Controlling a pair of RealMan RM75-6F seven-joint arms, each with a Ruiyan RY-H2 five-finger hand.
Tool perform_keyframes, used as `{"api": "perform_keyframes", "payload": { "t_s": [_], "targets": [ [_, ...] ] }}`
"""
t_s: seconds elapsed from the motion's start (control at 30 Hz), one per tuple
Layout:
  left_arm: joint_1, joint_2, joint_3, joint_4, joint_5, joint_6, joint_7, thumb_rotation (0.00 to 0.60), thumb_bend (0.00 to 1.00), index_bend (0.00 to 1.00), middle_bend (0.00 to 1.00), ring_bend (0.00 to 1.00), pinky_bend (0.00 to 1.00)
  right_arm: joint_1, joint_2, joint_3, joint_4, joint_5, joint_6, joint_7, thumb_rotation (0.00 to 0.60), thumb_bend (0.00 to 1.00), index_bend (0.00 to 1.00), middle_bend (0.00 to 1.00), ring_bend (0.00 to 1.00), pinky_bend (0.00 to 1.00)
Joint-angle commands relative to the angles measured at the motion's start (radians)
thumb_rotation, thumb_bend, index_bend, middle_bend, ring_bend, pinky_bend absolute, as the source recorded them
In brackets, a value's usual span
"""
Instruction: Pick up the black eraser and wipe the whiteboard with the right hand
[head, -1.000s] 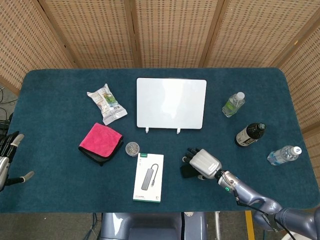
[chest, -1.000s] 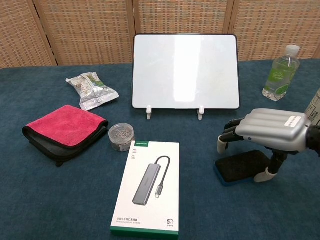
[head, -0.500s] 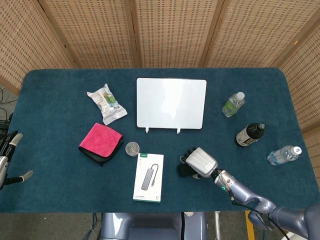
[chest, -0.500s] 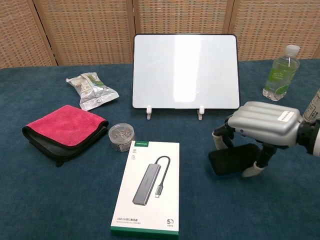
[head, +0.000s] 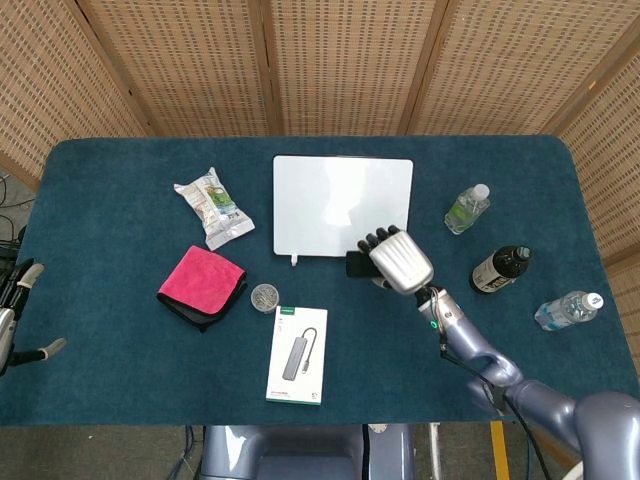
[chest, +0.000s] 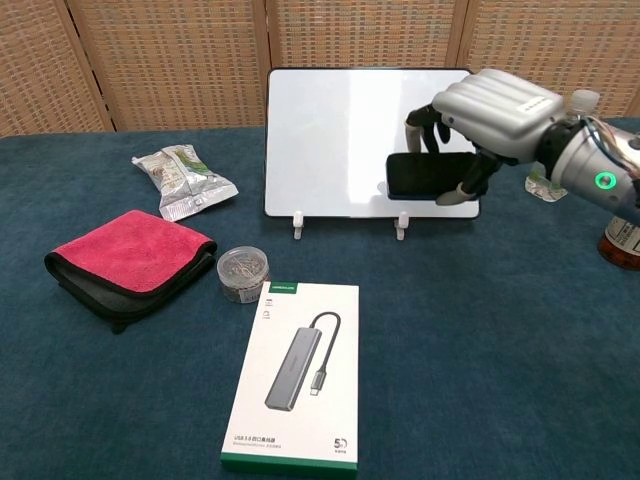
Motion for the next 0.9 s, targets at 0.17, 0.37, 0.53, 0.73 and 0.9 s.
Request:
{"api": "perform_keyframes", "payload": {
  "t_s": [0.17, 0.37, 0.53, 0.73, 0.9],
  "targets": [
    [-0.012, -0.004, -0.003, 0.007, -0.016, -0.029, -0.003, 0.600, 0.00, 0.00, 0.00, 0.00, 0.00, 0.119, -0.186, 0.074, 0.266, 0.098, -0.061, -0.107, 0.600, 0.34, 0.55, 0.57, 0.47, 0.52],
    [-0.014, -0.004, -0.008, 0.014, -0.032, -0.041, -0.015, 0.600, 0.00, 0.00, 0.00, 0.00, 0.00, 0.167, -0.265, 0.095, 0.393, 0.151, -0.098, -0.118, 0.600, 0.34, 0.55, 0.57, 0.47, 0.52],
    [-0.014, -0.002, -0.010, 0.018, -0.037, -0.043, -0.024, 0.600, 0.00, 0.00, 0.00, 0.00, 0.00, 0.193, -0.299, 0.100, 0.448, 0.174, -0.106, -0.113, 0.600, 0.16, 0.39, 0.40, 0.37, 0.50],
    [-0.015, -0.001, -0.012, 0.024, -0.043, -0.050, -0.032, 0.600, 0.00, 0.00, 0.00, 0.00, 0.00, 0.184, -0.315, 0.104, 0.449, 0.199, -0.065, -0.076, 0.600, 0.00, 0.01, 0.09, 0.11, 0.41],
    [-0.015, 0.000, -0.010, 0.021, -0.037, -0.048, -0.030, 0.600, 0.00, 0.00, 0.00, 0.00, 0.00, 0.164, -0.313, 0.080, 0.445, 0.195, -0.031, -0.077, 0.600, 0.00, 0.00, 0.08, 0.09, 0.41]
  ]
}}
